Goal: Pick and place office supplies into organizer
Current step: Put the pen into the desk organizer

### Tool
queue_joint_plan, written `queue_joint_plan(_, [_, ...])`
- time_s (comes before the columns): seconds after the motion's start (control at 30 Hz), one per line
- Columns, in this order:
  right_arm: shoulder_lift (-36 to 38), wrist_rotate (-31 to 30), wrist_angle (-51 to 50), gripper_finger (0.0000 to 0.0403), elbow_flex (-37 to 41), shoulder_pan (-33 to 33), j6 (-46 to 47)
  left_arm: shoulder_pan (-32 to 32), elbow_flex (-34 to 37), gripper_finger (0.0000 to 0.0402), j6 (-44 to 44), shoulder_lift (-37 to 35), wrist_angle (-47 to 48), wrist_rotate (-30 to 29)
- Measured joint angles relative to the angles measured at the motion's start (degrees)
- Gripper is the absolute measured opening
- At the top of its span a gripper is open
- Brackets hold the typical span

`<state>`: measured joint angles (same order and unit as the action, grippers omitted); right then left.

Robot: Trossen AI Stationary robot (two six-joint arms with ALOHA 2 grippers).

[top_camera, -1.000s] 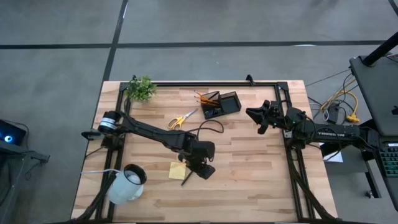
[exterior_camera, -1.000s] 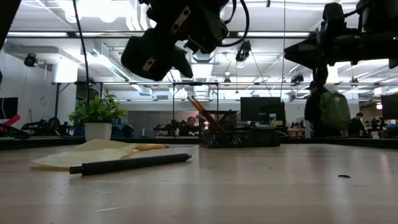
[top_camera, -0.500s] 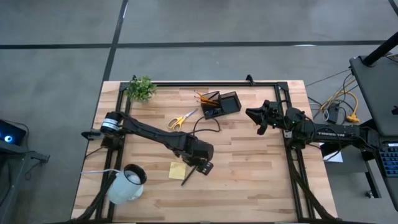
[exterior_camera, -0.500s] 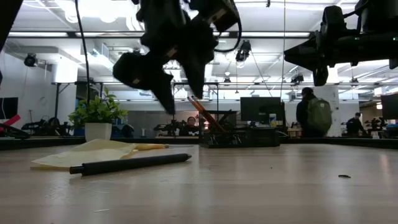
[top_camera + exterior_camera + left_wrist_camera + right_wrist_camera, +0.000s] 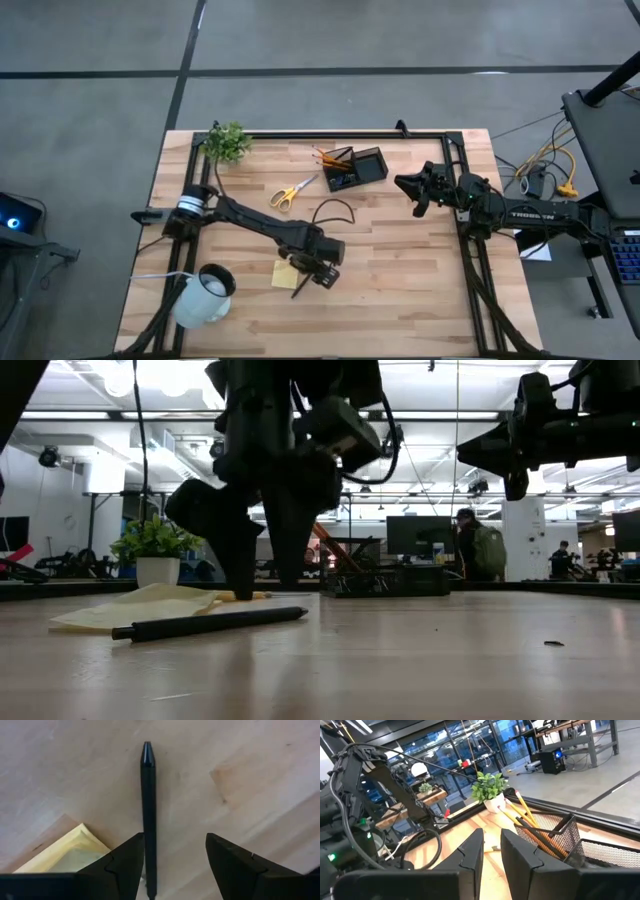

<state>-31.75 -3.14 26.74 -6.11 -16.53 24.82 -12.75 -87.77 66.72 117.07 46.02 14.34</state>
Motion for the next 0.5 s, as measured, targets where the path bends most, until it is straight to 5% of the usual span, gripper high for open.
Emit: queue_joint_plan(0.5, [0.0, 0.07, -0.07, 0.0057, 0.0, 0.0, 0.0, -0.18, -0.16, 0.0196, 0.5, 3.08, 0.09, -1.38])
